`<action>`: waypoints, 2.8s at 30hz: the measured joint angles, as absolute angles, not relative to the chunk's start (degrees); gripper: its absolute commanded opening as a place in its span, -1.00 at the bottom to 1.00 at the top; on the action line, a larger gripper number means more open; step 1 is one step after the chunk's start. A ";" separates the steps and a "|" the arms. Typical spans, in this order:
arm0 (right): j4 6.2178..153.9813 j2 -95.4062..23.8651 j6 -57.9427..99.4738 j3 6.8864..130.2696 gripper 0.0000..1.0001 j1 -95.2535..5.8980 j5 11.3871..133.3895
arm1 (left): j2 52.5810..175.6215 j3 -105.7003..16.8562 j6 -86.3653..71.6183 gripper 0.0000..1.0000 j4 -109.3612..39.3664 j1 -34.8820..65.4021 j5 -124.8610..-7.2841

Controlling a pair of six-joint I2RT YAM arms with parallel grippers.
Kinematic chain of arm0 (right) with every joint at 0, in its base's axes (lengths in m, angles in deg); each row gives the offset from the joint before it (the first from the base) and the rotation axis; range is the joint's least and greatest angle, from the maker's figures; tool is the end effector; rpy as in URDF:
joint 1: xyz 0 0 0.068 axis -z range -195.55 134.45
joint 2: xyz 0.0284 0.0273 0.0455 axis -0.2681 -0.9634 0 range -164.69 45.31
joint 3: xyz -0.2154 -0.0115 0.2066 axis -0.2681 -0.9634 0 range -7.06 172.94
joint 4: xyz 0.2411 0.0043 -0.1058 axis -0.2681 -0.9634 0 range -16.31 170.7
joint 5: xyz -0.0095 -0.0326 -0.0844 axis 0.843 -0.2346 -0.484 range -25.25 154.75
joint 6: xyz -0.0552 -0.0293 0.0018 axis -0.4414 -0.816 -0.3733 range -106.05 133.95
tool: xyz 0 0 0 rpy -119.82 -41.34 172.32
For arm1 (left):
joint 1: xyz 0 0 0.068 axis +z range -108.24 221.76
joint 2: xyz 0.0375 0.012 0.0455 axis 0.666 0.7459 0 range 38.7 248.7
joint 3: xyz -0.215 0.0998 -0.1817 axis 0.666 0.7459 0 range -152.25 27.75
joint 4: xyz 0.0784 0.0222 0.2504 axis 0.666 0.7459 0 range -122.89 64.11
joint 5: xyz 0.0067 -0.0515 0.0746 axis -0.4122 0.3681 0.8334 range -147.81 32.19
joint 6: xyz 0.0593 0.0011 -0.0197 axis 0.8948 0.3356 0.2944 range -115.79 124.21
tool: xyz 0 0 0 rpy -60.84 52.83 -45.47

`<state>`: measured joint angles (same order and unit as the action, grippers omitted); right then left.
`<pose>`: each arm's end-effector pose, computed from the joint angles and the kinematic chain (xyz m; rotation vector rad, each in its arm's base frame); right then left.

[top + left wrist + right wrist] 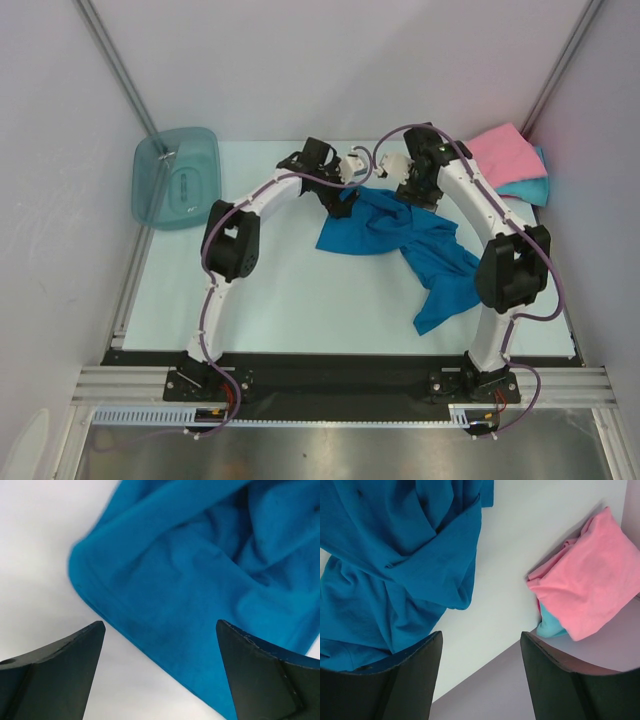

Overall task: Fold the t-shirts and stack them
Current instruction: Flatten the tshirt out

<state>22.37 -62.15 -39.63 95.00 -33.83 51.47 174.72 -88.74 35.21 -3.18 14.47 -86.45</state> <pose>0.3947 0.1188 0.3193 -1.5430 2.2558 -0.4962 0.4850 -0.2759 0.2015 1.3441 1.9512 -0.5734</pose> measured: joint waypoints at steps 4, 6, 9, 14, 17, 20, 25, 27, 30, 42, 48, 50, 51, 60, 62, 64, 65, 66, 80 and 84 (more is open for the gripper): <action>22.48 -62.13 -39.65 95.00 0.38 -34.01 51.40 | 174.72 -88.61 36.83 0.75 1.94 14.12 -85.17; 22.72 -62.04 -39.68 95.00 0.39 -34.07 51.47 | 174.70 -88.63 38.55 0.65 5.43 13.95 -83.79; 22.78 -61.67 -39.94 94.96 0.39 -34.12 51.43 | 174.18 -88.43 43.32 0.57 12.12 13.27 -81.49; 23.86 -60.36 -41.42 94.15 0.39 -34.29 51.47 | 165.08 -75.38 53.94 0.54 14.31 11.85 -76.07; 25.69 -60.23 -41.25 93.39 0.39 -34.64 51.45 | 157.24 -64.85 62.68 0.62 13.65 10.14 -73.28; 26.89 -60.16 -41.10 92.27 0.39 -34.97 51.43 | 152.27 -59.08 68.76 0.67 12.99 8.24 -72.53; 27.51 -60.09 -41.10 91.33 0.39 -35.25 50.94 | 151.44 -58.05 72.80 0.69 9.28 6.41 -71.90; 27.70 -60.09 -41.07 91.33 0.39 -35.30 50.55 | 151.66 -58.03 73.26 0.68 6.68 6.01 -71.42; 27.97 -60.01 -41.07 91.33 0.39 -35.43 50.14 | 152.23 -56.96 73.83 0.69 1.76 5.68 -70.41; 28.82 -59.31 -41.14 91.66 0.39 -33.81 49.22 | 154.11 -53.31 76.37 0.65 -4.62 3.91 -69.30; 29.63 -59.31 -41.14 91.97 0.40 -32.46 48.87 | 154.81 -52.98 76.74 -0.71 -4.71 3.76 -68.86; 29.98 -59.31 -41.14 92.08 0.40 -32.30 48.74 | 155.01 -52.46 77.35 -0.97 -4.53 3.74 -68.44; 30.19 -59.31 -41.14 92.10 0.40 -32.19 48.65 | 155.07 -52.19 77.94 -0.99 -4.51 3.72 -68.34; 30.94 -59.31 -41.18 92.73 0.40 -31.12 48.61 | 155.36 -53.40 77.63 -0.99 -2.26 4.37 -66.28; 30.92 -59.31 -41.18 92.73 0.40 -31.04 48.65 | 156.89 -57.55 76.67 -0.99 1.21 5.66 -65.32; 30.85 -59.31 -41.18 92.73 0.41 -30.91 48.69 | 159.23 -64.67 74.84 -0.99 5.48 8.72 -63.92; 30.78 -59.31 -41.21 92.73 0.41 -30.88 48.74 | 159.99 -67.69 74.20 -0.99 6.39 10.36 -63.48; 30.57 -59.31 -41.27 92.73 0.42 -30.88 48.87 | 160.56 -71.25 73.50 -0.99 7.36 12.98 -62.57; 28.75 -61.19 -41.62 92.62 0.43 -31.04 48.17 | 154.42 -77.83 74.49 -0.99 20.05 30.38 -53.71; 28.73 -63.77 -41.62 92.80 0.43 -30.97 47.27 | 154.42 -81.70 75.41 -0.99 26.94 30.38 -53.47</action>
<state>28.73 -63.77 -41.62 92.80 -30.97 47.27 154.42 -81.70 75.41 26.94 30.38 -53.47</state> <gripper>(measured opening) 0.716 0.007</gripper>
